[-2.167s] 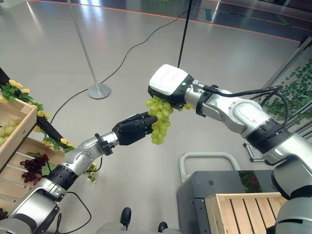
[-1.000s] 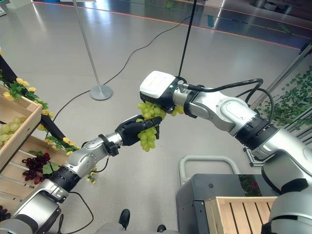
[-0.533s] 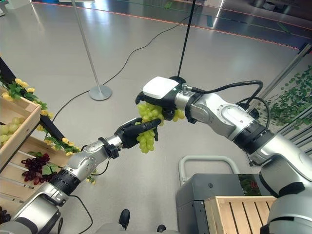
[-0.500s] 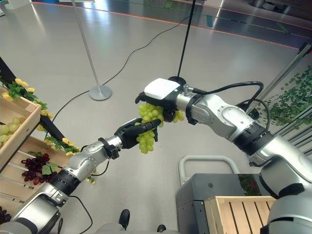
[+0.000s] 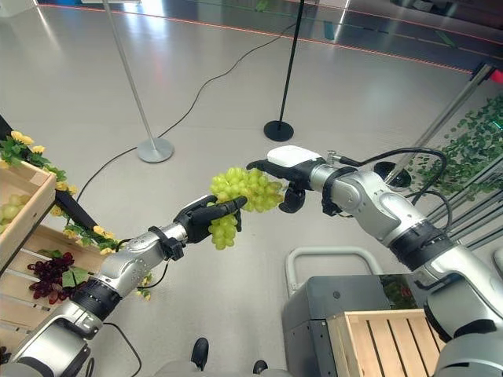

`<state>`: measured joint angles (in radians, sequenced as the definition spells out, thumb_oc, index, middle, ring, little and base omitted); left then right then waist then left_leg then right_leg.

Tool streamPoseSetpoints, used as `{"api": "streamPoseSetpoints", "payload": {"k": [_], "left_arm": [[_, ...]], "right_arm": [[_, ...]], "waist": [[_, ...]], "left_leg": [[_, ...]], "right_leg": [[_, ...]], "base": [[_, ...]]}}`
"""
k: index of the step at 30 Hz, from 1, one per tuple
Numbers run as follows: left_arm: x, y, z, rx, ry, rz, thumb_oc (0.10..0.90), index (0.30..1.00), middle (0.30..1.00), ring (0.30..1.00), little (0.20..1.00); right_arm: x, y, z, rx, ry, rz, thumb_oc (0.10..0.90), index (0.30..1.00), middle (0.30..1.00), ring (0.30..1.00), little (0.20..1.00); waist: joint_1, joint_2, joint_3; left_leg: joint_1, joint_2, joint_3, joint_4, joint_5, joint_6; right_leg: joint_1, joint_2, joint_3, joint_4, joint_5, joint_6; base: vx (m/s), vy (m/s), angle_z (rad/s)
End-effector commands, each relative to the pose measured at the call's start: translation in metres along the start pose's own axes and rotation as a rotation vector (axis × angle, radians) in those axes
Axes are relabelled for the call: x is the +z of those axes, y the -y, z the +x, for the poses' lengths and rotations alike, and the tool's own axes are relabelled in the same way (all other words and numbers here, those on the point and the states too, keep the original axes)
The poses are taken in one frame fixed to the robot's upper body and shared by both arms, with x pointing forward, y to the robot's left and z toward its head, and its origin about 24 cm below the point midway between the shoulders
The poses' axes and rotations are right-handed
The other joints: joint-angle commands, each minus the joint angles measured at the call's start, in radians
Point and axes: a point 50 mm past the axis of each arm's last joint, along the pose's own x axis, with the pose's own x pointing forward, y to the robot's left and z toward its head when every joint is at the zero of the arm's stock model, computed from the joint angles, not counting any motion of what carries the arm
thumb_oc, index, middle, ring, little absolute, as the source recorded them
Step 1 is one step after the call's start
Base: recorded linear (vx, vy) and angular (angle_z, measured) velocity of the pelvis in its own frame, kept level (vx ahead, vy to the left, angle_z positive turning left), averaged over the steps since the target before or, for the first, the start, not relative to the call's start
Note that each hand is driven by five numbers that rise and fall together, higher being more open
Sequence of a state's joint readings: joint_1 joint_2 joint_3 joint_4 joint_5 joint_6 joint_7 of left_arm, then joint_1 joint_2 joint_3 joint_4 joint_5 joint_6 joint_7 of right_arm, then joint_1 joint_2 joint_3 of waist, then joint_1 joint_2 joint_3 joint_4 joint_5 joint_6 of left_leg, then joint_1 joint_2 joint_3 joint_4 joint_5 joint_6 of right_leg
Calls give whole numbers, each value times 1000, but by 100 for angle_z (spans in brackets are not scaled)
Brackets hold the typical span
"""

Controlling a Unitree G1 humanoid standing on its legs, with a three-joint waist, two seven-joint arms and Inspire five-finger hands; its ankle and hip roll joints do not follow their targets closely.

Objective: Pick up the fruits from the basket on one side to the basket on the other side

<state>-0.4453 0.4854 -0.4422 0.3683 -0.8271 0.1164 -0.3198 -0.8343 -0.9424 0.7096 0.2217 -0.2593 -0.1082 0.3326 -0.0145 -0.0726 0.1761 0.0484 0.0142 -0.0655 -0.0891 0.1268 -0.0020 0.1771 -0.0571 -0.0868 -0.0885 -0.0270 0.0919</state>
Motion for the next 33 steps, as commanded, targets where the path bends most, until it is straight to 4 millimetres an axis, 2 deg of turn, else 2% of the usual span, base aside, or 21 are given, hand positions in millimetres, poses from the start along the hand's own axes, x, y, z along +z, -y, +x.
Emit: {"api": "streamPoseSetpoints", "payload": {"k": [1, 10, 11, 12, 16, 17, 21, 24, 25, 26, 27, 28, 31, 33], "left_arm": [[45, 1, 6, -22, 280, 43, 400, 300, 300, 300, 300], [46, -8, -2, 24, 298, 53, 400, 300, 300, 300, 300], [51, -13, -12, 50, 370, 25, 400, 300, 300, 300, 300], [54, -12, -16, 43, 405, 15, 400, 300, 300, 300, 300], [63, -2, -24, 36, 474, 27, 400, 300, 300, 300, 300], [65, 3, -26, 57, 490, 51, 400, 300, 300, 300, 300], [66, 4, -37, 119, 523, 98, 400, 300, 300, 300, 300], [65, 7, -40, 90, 529, 116, 400, 300, 300, 300, 300], [66, 12, -38, 51, 526, 126, 400, 300, 300, 300, 300], [67, 14, -36, 36, 529, 130, 400, 300, 300, 300, 300], [71, 16, -36, 42, 550, 153, 400, 300, 300, 300, 300], [73, 16, -38, 61, 564, 160, 400, 300, 300, 300, 300], [81, 16, -43, 89, 616, 157, 400, 300, 300, 300, 300], [87, 20, -47, 79, 650, 169, 400, 300, 300, 300, 300]], "right_arm": [[-24, 27, -22, -114, -93, 51, 800, 900, 900, 900, 900], [-36, 24, -31, -155, -139, 144, 800, 900, 900, 900, 900], [-53, 4, -42, -201, -209, 289, 800, 900, 900, 900, 900], [-61, -10, -46, -216, -251, 368, 800, 900, 900, 900, 900], [-75, -57, -52, -216, -348, 635, 800, 900, 900, 900, 900], [-75, -78, -53, -209, -369, 791, 800, 900, 900, 900, 900], [-56, -134, -50, -214, -355, 1132, 800, 900, 900, 900, 900], [-43, -164, -55, -233, -380, 1246, 800, 900, 900, 900, 900], [-39, -177, -59, -240, -411, 1282, 800, 900, 900, 900, 900], [-37, -183, -61, -240, -422, 1300, 800, 900, 900, 900, 900], [-33, -195, -61, -218, -423, 1338, 800, 900, 900, 900, 900], [-30, -199, -59, -193, -414, 1347, 800, 900, 900, 900, 900], [-22, -211, -53, -147, -414, 1348, 800, 900, 900, 900, 900], [-18, -221, -54, -120, -430, 1378, 800, 900, 900, 900, 900]], "waist": [[15, -19, -135], [11, -21, -132], [9, -17, -124], [14, -18, -124], [28, -12, -117], [37, -10, -114], [60, 7, -105], [49, 26, -91], [29, 33, -83], [22, 35, -80], [20, 30, -75], [29, 28, -72], [49, 32, -56], [57, 30, -42]], "left_leg": [[86, 42, 90, 2, -114, -42], [87, 42, 90, 2, -115, -41], [91, 43, 89, 2, -118, -42], [87, 43, 86, 2, -117, -42], [82, 43, 73, 2, -116, -42], [80, 43, 62, 2, -116, -40], [69, 33, 20, 2, -105, -26], [63, 25, -54, 2, -87, -8], [62, 19, -118, 2, -76, 1], [60, 16, -145, 2, -71, 3], [55, 16, -174, 2, -65, -6], [49, 21, -173, 2, -62, -17], [26, 35, -165, 2, -34, -41], [10, 37, -84, 45, -42, -56]], "right_leg": [[-42, -53, -36, 1, 79, 22], [-41, -54, -34, 1, 78, 23], [-36, -56, -38, 3, 74, 23], [-39, -58, -42, 3, 75, 23], [-36, -61, -56, 8, 69, 21], [-33, -62, -63, 14, 63, 19], [-45, -62, -81, 95, 19, 12], [-76, -42, -21, 180, -20, -1], [-88, -23, 42, 201, -31, -15], [-90, -12, 72, 197, -30, -23], [-76, -1, 70, 160, -20, -34], [-65, -9, 43, 136, -10, -30], [-49, 7, 36, 100, 4, -31], [-31, 4, -10, 86, 13, -36]], "base": [[2, -2, -3], [3, -4, 0], [33, -54, -1], [35, -67, 0], [11, -55, 1], [5, -99, 9], [6, -132, 12], [32, -188, 35], [48, -189, 59], [-11, -322, 110], [-73, -304, 153], [-93, -288, 164], [-93, -189, 104], [-113, -72, 69]]}}
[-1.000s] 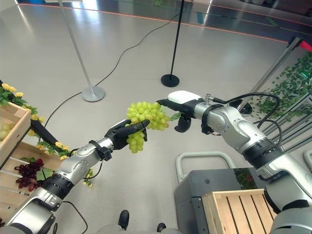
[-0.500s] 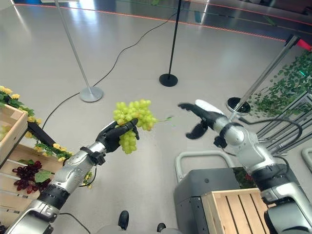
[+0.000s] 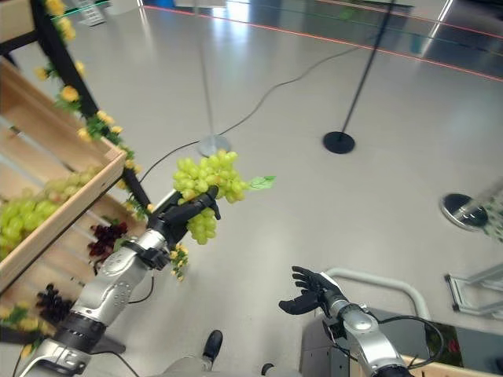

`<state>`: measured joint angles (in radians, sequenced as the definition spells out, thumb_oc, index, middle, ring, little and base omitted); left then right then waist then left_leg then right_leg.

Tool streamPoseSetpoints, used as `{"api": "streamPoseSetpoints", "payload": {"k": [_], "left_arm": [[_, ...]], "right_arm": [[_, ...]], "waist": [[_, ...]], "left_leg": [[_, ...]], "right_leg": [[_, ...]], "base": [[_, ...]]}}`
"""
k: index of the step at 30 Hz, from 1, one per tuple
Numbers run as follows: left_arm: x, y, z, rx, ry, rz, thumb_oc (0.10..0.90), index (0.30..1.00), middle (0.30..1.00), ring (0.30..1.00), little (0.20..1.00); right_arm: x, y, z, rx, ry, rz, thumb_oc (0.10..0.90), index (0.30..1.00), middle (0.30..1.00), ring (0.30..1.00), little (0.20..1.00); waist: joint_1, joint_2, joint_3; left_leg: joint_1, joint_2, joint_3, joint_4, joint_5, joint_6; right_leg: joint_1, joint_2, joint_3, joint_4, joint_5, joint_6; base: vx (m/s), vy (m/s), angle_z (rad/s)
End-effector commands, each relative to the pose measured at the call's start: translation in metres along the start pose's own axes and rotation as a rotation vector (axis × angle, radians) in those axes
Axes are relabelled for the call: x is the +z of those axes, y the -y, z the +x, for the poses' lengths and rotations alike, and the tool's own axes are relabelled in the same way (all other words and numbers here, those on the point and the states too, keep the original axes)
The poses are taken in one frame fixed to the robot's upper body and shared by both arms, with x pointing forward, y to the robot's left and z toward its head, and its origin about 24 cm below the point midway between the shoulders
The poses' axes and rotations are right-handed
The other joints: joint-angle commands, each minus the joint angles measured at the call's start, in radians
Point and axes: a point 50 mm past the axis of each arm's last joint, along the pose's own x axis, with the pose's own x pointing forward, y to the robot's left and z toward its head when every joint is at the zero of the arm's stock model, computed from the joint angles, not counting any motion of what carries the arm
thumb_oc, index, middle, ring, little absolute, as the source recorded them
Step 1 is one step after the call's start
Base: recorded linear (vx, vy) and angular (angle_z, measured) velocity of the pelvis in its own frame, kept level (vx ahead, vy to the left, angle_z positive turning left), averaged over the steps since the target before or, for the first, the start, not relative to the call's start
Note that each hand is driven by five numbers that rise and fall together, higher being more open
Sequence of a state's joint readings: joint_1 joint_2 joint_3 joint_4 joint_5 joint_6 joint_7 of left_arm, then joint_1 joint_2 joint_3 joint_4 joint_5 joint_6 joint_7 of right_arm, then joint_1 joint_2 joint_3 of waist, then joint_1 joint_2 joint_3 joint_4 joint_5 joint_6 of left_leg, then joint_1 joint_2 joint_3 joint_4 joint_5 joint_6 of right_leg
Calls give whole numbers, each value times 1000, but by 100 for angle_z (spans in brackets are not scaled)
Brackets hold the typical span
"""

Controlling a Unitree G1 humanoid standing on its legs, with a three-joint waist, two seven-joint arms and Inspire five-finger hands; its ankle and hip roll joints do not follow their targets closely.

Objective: Pick up the fruits from the basket on one side to the basket on the other side

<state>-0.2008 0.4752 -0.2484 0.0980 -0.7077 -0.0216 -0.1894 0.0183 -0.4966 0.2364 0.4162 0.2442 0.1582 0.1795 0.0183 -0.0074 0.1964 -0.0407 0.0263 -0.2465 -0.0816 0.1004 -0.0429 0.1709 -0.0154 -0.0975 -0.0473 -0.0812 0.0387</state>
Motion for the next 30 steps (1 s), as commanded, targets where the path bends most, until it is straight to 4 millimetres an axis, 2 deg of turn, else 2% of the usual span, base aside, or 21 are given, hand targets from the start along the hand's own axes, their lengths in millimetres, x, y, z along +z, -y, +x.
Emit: {"api": "streamPoseSetpoints", "payload": {"k": [1, 2, 4, 5, 6, 7, 8, 9, 10, 11, 12, 13, 14, 16, 17, 18, 20, 25, 30], "left_arm": [[76, 20, 12, -118, 418, 58, 400, 300, 300, 300, 300], [77, 24, 11, -142, 424, 62, 400, 300, 300, 300, 300], [82, 29, 7, -172, 440, 70, 400, 300, 300, 300, 300], [83, 29, 7, -174, 442, 71, 400, 300, 300, 300, 300], [85, 29, 6, -178, 448, 71, 400, 300, 300, 300, 300], [88, 29, 8, -182, 449, 72, 400, 300, 300, 300, 300], [88, 29, 8, -176, 446, 69, 400, 300, 300, 300, 300], [89, 27, 10, -158, 438, 64, 400, 300, 300, 300, 300], [90, 27, 10, -163, 437, 69, 400, 300, 300, 300, 300], [94, 29, 8, -178, 442, 85, 400, 300, 300, 300, 300], [94, 29, 7, -178, 441, 86, 400, 300, 300, 300, 300], [95, 27, 3, -184, 441, 94, 400, 300, 300, 300, 300], [95, 26, 1, -196, 439, 97, 400, 300, 300, 300, 300], [98, 24, 0, -211, 434, 112, 400, 300, 300, 300, 300], [102, 24, 1, -214, 444, 125, 400, 300, 300, 300, 300], [109, 24, 6, -199, 450, 99, 400, 300, 300, 300, 300], [114, 22, 8, -181, 464, 106, 400, 300, 300, 300, 300], [120, 22, 5, -196, 467, 20, 400, 300, 300, 300, 300], [130, 24, 6, -185, 482, -35, 400, 300, 300, 300, 300]], "right_arm": [[49, 9, 7, -51, 235, 13, 800, 900, 900, 900, 900], [43, 9, 5, -61, 225, 36, 800, 900, 900, 900, 900], [35, 10, 5, -84, 208, 48, 800, 900, 900, 900, 900], [34, 10, 5, -86, 207, 50, 800, 900, 900, 900, 900], [32, 9, 5, -91, 199, 61, 800, 900, 900, 900, 900], [26, 6, 8, -107, 183, 87, 800, 900, 900, 900, 900], [25, 5, 9, -108, 177, 97, 800, 900, 900, 900, 900], [18, -1, 11, -117, 155, 156, 800, 900, 900, 900, 900], [15, -6, 11, -117, 151, 182, 800, 900, 900, 900, 900], [10, -16, 10, -105, 153, 203, 800, 900, 900, 900, 900], [9, -17, 10, -101, 151, 202, 800, 900, 900, 900, 900], [6, -25, 10, -91, 144, 192, 800, 900, 900, 900, 900], [4, -30, 10, -82, 136, 189, 800, 900, 900, 900, 900], [1, -34, 13, -59, 124, 192, 800, 900, 900, 900, 900], [1, -34, 14, -50, 122, 188, 800, 900, 900, 900, 900], [-1, -34, 19, -39, 101, 166, 800, 900, 900, 900, 900], [2, -34, 23, -34, 92, 170, 800, 900, 900, 900, 900], [-8, -30, 22, -40, 39, 174, 800, 900, 900, 900, 900], [-24, -26, 21, -64, -23, 210, 800, 900, 900, 900, 900]], "waist": [[20, -39, -56], [12, -47, -53], [-2, -55, -45], [-4, -54, -45], [-9, -47, -44], [-17, -23, -52], [-19, -16, -55], [-9, -3, -65], [-3, 1, -69], [-1, 3, -68], [-2, 2, -71], [-6, 6, -65], [-10, 7, -59], [-15, 7, -49], [-14, 9, -51], [-6, 8, -61], [7, -1, -73], [29, -15, -97], [38, -12, -120]], "left_leg": [[89, 24, 143, 86, -32, -20], [61, 14, 197, 156, -57, -23], [43, -23, 274, 254, -124, -7], [43, -26, 279, 259, -131, -5], [53, -29, 293, 244, -138, 4], [103, -14, 303, 117, -102, 12], [119, -9, 301, 75, -86, 11], [137, -28, 251, 20, -55, 21], [135, -32, 232, 8, -46, 25], [135, -44, 226, -6, -43, 44], [132, -47, 226, -6, -42, 46], [132, -52, 225, -6, -41, 59], [133, -56, 215, -6, -42, 66], [146, -46, 202, -6, -53, 61], [149, -35, 208, -6, -63, 53], [141, -28, 219, -6, -66, 49], [142, -22, 230, -6, -67, 41], [135, -10, 239, -6, -57, 20], [128, -10, 223, -6, -58, 13]], "right_leg": [[-19, -43, -21, 45, 70, 15], [-21, -54, -60, 50, 77, 11], [-27, -70, -93, 73, 75, 9], [-28, -71, -95, 77, 73, 8], [-32, -70, -99, 93, 64, 7], [-32, -58, -105, 109, 47, 8], [-31, -55, -108, 110, 42, 7], [-29, -57, -110, 123, 38, 17], [-32, -58, -115, 141, 31, 23], [-78, -69, -129, 240, 61, 50], [-90, -73, -130, 259, 62, 54], [-156, -88, -126, 373, 108, 88], [-201, -99, -106, 417, 136, 105], [-212, -113, -81, 310, 133, 100], [-188, -120, -82, 214, 123, 90], [-146, -98, -79, 138, 101, 74], [-110, -89, -71, 65, 119, 70], [-54, -73, -79, -28, 143, 56], [-40, -72, -91, -40, 137, 50]], "base": [[-153, -2, 68], [-158, 37, 84], [-118, 74, 122], [-55, 124, 118], [-11, 225, 109], [10, 241, 104], [33, 227, 97], [11, 109, 76], [-22, 117, 76], [-32, 68, 51], [-52, 87, 38], [-57, 39, 31], [-88, -33, 33], [-55, -118, 33], [-17, -143, 41], [-8, -152, 42], [26, -113, 24], [37, -61, 25], [29, -7, -2]]}}
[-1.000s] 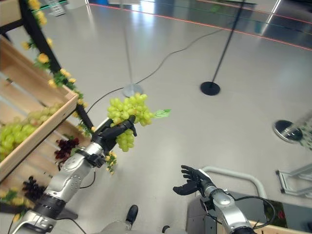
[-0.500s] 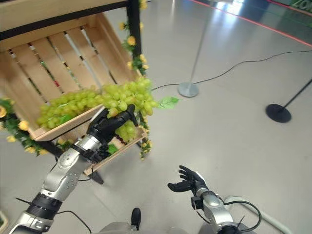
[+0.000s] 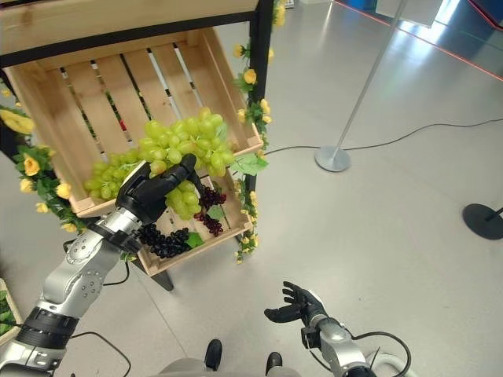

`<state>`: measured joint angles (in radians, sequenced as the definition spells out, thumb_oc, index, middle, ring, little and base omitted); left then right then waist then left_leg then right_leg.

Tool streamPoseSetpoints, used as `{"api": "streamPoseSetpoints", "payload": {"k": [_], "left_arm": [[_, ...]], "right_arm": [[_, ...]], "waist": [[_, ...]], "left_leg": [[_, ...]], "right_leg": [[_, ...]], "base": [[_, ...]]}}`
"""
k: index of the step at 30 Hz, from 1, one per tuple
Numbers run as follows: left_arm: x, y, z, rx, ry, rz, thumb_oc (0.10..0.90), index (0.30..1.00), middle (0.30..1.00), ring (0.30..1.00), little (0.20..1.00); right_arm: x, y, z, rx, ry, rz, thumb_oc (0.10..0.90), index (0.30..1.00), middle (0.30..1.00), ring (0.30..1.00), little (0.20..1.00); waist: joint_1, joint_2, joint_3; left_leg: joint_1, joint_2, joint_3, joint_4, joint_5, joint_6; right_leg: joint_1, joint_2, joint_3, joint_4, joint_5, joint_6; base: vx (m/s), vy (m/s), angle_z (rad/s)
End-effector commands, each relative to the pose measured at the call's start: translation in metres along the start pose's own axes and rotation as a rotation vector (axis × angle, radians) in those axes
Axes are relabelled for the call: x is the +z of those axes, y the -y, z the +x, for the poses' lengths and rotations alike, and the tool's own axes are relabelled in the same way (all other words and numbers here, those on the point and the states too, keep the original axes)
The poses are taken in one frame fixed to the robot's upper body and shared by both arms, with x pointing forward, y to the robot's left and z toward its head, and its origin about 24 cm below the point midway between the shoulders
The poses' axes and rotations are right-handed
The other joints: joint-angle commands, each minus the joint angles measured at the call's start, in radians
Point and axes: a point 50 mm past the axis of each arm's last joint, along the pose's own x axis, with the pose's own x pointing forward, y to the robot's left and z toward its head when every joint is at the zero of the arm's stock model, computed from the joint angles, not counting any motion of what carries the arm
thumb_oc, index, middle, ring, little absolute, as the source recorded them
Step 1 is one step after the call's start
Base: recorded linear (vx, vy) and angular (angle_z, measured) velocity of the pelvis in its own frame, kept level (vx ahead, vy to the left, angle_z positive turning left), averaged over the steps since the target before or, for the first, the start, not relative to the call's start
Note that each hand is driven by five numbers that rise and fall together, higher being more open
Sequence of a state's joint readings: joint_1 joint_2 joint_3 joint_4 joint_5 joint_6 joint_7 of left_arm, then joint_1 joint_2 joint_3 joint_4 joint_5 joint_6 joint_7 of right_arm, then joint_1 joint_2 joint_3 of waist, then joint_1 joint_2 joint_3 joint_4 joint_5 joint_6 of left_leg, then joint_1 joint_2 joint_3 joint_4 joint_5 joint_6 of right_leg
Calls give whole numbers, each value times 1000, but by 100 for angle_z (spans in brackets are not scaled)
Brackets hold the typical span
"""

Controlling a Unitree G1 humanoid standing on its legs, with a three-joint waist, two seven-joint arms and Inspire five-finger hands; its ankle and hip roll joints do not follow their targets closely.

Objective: Pick up the fruits from the basket on one side to the basket on the other side

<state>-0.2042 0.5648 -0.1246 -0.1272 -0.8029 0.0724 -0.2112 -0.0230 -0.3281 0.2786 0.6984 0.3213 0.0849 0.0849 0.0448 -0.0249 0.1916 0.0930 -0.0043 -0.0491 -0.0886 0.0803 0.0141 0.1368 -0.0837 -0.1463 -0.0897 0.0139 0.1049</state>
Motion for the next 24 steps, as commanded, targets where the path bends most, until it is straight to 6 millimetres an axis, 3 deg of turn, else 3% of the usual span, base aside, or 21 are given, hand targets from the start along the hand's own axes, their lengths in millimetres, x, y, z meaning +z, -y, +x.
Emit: {"api": "streamPoseSetpoints", "payload": {"k": [1, 8, 15, 20, 24], "left_arm": [[71, 17, 25, -80, 346, -67, 400, 300, 300, 300, 300], [94, -8, 33, 52, 367, -148, 400, 300, 300, 300, 300], [115, -47, 42, 232, 401, -325, 400, 300, 300, 300, 300], [137, -68, 44, 383, 446, -342, 400, 300, 300, 300, 300], [144, -78, 45, 475, 429, -337, 400, 300, 300, 300, 300]], "right_arm": [[16, 13, 1, -38, 94, 27, 800, 900, 900, 900, 900], [8, 16, 3, -58, 52, 48, 800, 900, 900, 900, 900], [-1, 23, 2, -81, 10, 47, 800, 900, 900, 900, 900], [-11, 31, 0, -114, -24, 55, 800, 900, 900, 900, 900], [-16, 35, -2, -122, -44, 52, 800, 900, 900, 900, 900]], "waist": [[12, 9, -120], [2, 27, -143], [-22, 45, -153], [-36, 50, -161], [-44, 53, -163]], "left_leg": [[-6, 20, 22, 1, -38, -45], [-1, 18, 27, 1, -49, -48], [9, 19, 54, 1, -58, -49], [13, 17, 65, 1, -63, -47], [14, 17, 71, 1, -64, -47]], "right_leg": [[-3, -4, -45, 3, 40, -17], [-1, -11, -49, 2, 32, -13], [0, -15, -41, 2, 26, -9], [-1, -14, -34, 2, 22, -8], [-3, -13, -30, 2, 20, -7]], "base": [[34, 7, -3], [41, 13, 1], [30, 21, -1], [49, 15, -4], [9, 3, -1]]}}
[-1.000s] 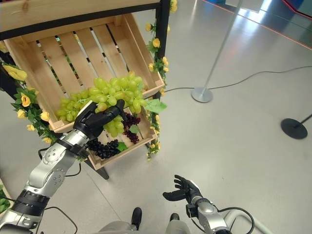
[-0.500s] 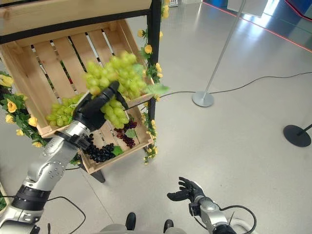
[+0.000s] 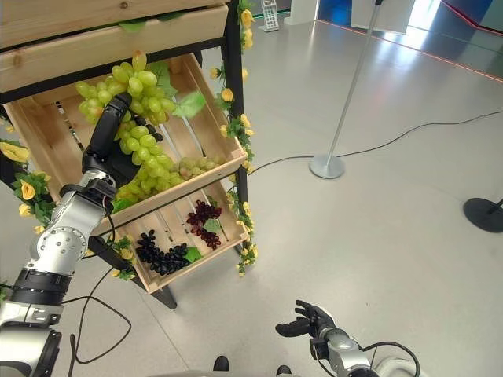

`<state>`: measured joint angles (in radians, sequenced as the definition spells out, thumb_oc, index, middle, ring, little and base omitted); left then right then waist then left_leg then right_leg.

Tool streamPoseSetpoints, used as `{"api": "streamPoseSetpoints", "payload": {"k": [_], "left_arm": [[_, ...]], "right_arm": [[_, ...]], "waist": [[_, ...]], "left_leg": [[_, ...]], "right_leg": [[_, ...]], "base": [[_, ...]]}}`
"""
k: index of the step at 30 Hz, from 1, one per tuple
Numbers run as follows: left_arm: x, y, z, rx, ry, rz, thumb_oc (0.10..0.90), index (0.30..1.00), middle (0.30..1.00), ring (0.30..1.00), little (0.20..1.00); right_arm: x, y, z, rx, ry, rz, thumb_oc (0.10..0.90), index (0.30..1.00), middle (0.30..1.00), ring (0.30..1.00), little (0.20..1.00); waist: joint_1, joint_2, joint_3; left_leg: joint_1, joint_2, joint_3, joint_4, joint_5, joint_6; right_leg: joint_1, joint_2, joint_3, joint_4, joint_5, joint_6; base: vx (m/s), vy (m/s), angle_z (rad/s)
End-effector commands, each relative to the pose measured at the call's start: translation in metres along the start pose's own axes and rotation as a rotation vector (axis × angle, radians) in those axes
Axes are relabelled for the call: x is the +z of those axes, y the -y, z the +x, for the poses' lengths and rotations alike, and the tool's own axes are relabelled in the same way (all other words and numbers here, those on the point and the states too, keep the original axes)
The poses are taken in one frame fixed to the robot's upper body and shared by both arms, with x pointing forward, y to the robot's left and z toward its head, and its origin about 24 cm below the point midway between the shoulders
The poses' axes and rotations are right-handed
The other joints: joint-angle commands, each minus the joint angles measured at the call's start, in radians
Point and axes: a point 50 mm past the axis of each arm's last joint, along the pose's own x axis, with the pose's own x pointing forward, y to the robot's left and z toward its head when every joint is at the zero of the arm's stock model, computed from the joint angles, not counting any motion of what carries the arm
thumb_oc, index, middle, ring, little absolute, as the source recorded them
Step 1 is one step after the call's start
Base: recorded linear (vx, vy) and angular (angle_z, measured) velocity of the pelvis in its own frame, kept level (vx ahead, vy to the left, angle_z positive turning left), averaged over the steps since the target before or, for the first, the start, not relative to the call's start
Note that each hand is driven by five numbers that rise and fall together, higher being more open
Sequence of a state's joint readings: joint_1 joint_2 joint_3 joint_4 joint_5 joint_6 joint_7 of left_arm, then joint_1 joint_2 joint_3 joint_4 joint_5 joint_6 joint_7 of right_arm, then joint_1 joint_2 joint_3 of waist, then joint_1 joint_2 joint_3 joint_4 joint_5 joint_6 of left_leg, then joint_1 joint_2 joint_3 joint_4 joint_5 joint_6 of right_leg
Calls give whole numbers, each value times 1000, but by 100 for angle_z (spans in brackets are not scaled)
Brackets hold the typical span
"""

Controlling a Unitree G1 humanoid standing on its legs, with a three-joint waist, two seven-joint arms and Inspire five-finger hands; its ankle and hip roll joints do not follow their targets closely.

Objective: Pick up the fruits from the basket on one side to the basket on the other side

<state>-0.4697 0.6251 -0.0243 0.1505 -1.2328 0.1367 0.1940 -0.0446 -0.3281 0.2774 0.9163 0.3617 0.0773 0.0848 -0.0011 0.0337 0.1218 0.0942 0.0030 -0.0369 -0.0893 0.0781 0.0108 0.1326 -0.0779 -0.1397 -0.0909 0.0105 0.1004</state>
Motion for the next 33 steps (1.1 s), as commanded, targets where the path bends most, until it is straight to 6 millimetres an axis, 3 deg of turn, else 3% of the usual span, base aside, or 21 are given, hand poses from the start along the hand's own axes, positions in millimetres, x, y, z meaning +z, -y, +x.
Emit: {"api": "streamPoseSetpoints", "payload": {"k": [1, 12, 18, 19, 25, 29, 33], "left_arm": [[98, 33, 23, -29, 325, -44, 400, 300, 300, 300, 300], [96, 1, 30, 198, 283, -12, 400, 300, 300, 300, 300], [97, -24, 32, 353, 240, 96, 405, 307, 307, 307, 307], [95, -26, 32, 357, 216, 131, 800, 900, 900, 900, 900], [88, -41, 31, 399, 138, 405, 800, 900, 900, 900, 900], [108, -47, 27, 440, 141, 726, 800, 900, 900, 900, 900], [138, -41, 24, 444, 145, 1018, 800, 900, 900, 900, 900]], "right_arm": [[23, 19, -2, -54, 123, 6, 800, 900, 900, 900, 900], [17, 19, -2, -69, 111, 17, 800, 900, 900, 900, 900], [16, 22, -3, -78, 107, 13, 800, 900, 900, 900, 900], [15, 23, -3, -79, 106, 14, 800, 900, 900, 900, 900], [14, 24, -4, -82, 98, 10, 800, 900, 900, 900, 900], [14, 26, -5, -83, 100, 5, 800, 900, 900, 900, 900], [13, 31, -7, -86, 99, 1, 800, 900, 900, 900, 900]], "waist": [[-1, -6, -94], [-4, -6, -94], [-10, -7, -94], [-10, -7, -94], [-9, -5, -89], [-8, -4, -87], [-8, -2, -86]], "left_leg": [[13, 9, 61, 2, -63, -43], [18, 5, 59, 2, -69, -36], [20, 3, 63, 2, -70, -33], [20, 3, 64, 2, -70, -33], [21, 2, 65, 2, -72, -30], [21, 3, 67, 2, -72, -29], [21, 5, 73, 2, -71, -30]], "right_leg": [[0, -18, -35, 4, 22, -2], [1, -15, -33, 4, 18, 0], [1, -14, -33, 4, 17, 2], [1, -14, -33, 4, 17, 2], [1, -14, -33, 4, 18, 5], [1, -14, -34, 4, 20, 6], [0, -13, -32, 4, 21, 10]], "base": [[0, 0, 0], [10, -2, -2], [0, 0, 0], [0, 0, 0], [0, 0, 0], [0, 0, 0], [0, 0, 0]]}}
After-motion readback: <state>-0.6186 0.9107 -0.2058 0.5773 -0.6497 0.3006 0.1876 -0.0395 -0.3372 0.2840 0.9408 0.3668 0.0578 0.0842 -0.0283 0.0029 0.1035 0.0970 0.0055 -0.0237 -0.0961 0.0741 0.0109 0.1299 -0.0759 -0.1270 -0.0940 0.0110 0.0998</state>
